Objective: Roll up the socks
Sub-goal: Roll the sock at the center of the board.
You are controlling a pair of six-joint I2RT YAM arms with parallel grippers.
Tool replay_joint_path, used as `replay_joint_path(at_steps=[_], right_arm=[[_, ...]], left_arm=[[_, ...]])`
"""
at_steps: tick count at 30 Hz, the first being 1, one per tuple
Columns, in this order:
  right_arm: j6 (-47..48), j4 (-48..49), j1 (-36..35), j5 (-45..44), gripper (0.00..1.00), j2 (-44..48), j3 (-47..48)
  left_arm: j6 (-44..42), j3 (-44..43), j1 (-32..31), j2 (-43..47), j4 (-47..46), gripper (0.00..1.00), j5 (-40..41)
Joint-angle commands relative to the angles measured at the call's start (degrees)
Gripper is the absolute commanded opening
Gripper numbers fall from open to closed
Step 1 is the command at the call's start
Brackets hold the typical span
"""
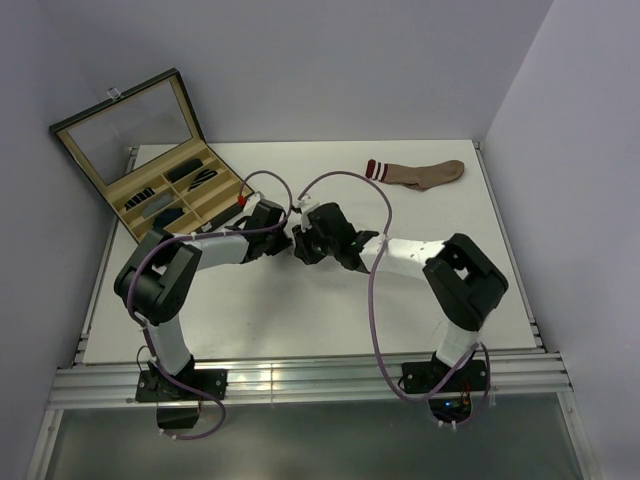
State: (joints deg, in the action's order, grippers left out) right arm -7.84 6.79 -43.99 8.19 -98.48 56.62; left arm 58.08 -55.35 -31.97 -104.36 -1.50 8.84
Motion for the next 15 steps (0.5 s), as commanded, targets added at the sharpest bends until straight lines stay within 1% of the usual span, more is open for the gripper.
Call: replay_joint_path(at_steps=[1, 8, 15], right_arm=[[-1.7, 4.1, 0.3, 0.8, 0.26, -3.7, 3.9], [-5.7, 4.6, 2.1, 2.3, 0.18, -6.8, 2.5], [-9.8, 4.8, 6.2, 3.4, 0.16, -7.0, -0.6]], left_arm=[[-2.3, 2.9, 0.0, -2.1, 8.5, 0.24, 1.1], [-2.0, 3.6, 0.0, -1.5, 8.1, 0.24, 1.0], [-2.3, 3.1, 0.0, -1.5, 8.5, 0.24, 1.4]])
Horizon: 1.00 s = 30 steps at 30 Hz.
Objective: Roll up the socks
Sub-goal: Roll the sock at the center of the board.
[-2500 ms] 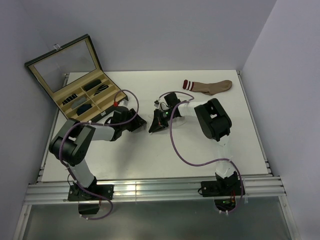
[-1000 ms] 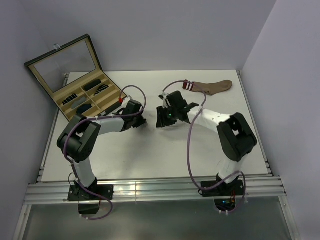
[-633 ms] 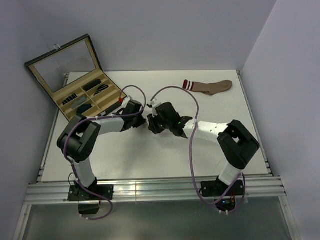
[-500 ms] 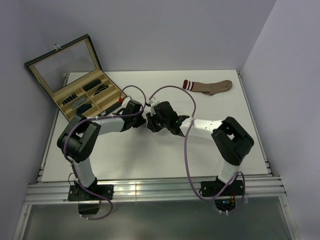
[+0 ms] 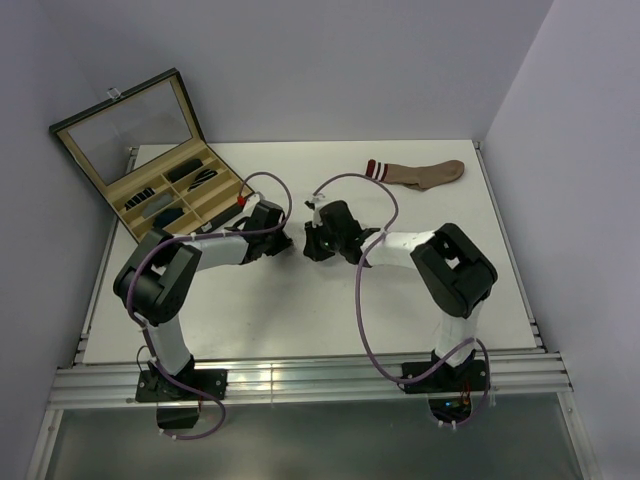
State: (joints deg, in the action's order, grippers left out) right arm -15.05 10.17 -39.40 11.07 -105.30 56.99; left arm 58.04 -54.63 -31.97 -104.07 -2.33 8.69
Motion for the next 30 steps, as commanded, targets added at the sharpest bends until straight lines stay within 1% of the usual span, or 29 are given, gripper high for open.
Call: replay_joint_path(at_steps=[1, 3, 8, 12, 16, 21, 26, 30], right_arm=[[-2.6, 1.2, 2.2, 1.1, 0.16, -0.6, -0.9], [-2.1, -0.6, 2.5, 1.6, 0.15, -1.1, -0.4], [-1.7, -1.1, 2.4, 2.3, 0.16, -0.9, -0.5], [-1.0, -0.5, 2.2, 1.1, 0.17, 4.7, -2.4], [0.5, -0.2, 0.9, 0.4, 0.22, 7.7, -2.4], [0.0, -0.3, 0.1, 2.7, 0.24, 6.2, -0.2], [-0.5, -0.9, -0.2, 5.4, 0.24, 1.9, 2.1], [-0.9, -1.1, -0.1, 5.0, 0.23, -0.1, 2.3]], left_arm=[[-2.2, 2.3, 0.0, -1.7, 9.3, 0.24, 1.4], [-2.1, 2.4, 0.0, -1.8, 9.3, 0.24, 1.4], [-2.0, 2.2, 0.0, -1.9, 9.8, 0.24, 1.6], [-2.1, 2.0, 0.0, -1.7, 9.9, 0.24, 1.7], [-1.9, 1.7, -0.1, -1.9, 10.0, 0.24, 1.5], [-2.1, 1.5, 0.0, -1.8, 10.2, 0.24, 1.7], [-2.0, 1.5, -0.1, -2.1, 10.0, 0.24, 1.0], [-2.1, 1.4, 0.0, -2.2, 10.0, 0.24, 0.8]])
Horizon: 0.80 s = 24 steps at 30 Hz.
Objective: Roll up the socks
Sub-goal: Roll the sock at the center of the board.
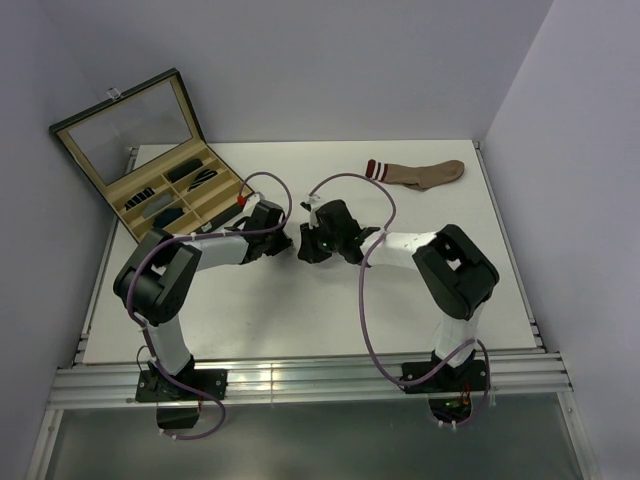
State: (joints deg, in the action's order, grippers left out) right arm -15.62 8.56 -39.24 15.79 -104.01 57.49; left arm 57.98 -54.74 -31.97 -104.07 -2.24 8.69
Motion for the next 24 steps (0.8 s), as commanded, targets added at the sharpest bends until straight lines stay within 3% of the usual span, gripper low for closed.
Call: replay_joint_path(at_steps=[1, 14, 24], right_arm=[[-0.4, 0.3, -0.2, -0.8, 0.23, -1.8, 1.8], [-0.6, -4.1, 1.7, -2.5, 0.22, -2.3, 0.7], [4.1, -7.7, 0.1, -4.1, 0.39, -3.0, 2.6]], left_arm=[[-2.0, 1.5, -0.1, -2.1, 9.9, 0.24, 0.8], [-1.9, 1.3, -0.1, -2.4, 10.0, 0.24, 0.8], [-2.0, 1.0, -0.1, -2.5, 10.3, 0.24, 0.6]])
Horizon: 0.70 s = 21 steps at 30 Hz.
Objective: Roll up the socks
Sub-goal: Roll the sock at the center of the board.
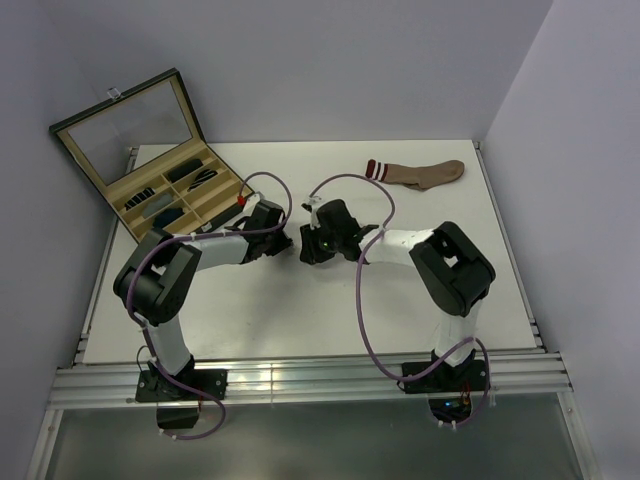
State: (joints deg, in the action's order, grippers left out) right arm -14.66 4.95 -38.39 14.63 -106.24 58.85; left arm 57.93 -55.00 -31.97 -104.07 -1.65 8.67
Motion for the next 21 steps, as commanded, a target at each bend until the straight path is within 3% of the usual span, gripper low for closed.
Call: replay_joint_path(at_steps=[1, 12, 21], right_arm=[[3.9, -4.4, -1.0, -4.5, 0.39, -0.6, 1.5], [8.9, -9.3, -6.3, -15.9, 0.41, -0.6, 4.3], [8.8, -15.8, -7.6, -24.3, 0.41, -6.3, 6.5]], left_arm=[[-1.9, 1.3, -0.1, -2.6, 9.7, 0.24, 0.7], [-2.1, 1.0, -0.1, -2.8, 9.9, 0.24, 0.4], [-2.3, 0.9, 0.0, -3.1, 9.9, 0.24, 0.2]])
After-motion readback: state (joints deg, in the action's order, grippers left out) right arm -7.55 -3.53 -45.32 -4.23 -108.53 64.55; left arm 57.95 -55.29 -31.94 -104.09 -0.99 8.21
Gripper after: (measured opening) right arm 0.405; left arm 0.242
